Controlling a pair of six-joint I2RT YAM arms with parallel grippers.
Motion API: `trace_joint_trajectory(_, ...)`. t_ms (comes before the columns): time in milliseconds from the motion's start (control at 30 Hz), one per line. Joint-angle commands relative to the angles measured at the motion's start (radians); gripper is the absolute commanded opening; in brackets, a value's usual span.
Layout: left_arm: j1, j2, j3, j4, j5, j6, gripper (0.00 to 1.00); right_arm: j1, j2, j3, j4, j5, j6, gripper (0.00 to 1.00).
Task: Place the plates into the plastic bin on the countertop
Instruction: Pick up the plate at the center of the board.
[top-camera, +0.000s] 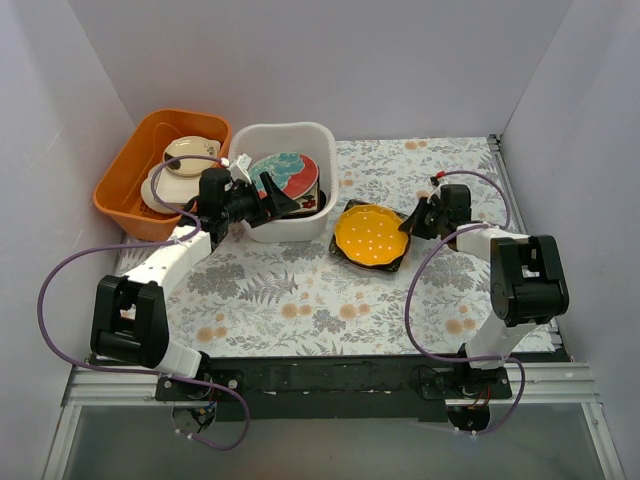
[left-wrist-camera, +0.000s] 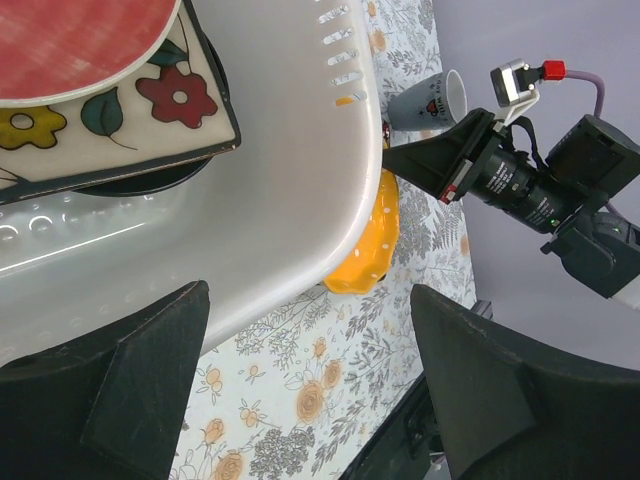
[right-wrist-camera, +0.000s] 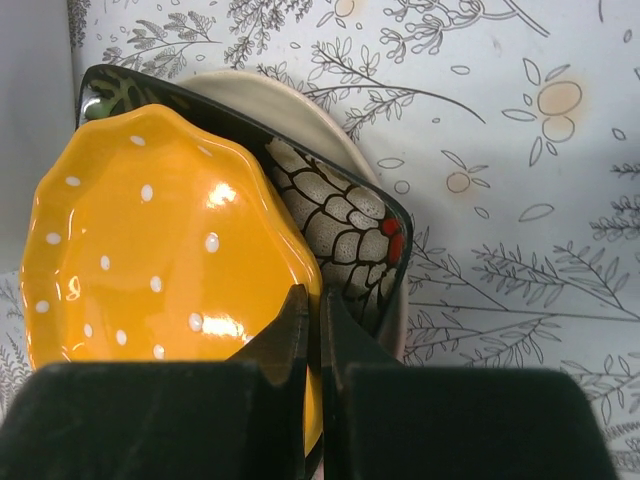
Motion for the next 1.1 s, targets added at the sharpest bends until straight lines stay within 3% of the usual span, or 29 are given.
trace_joint_trajectory(0, -0.01, -0.057, -0.014, -0.003, 0.019, 0.004, 0.82, 0.003, -0.096, -0.012, 0.008, -0.037, 0.013, 0.01)
trace_joint_trajectory(1067, -0.077, -0.114, -0.049, 0.011, 0.011, -0.03, 0.84, 0.003, -0.393, -0.087, -0.016, -0.05, 0.051, 0.01)
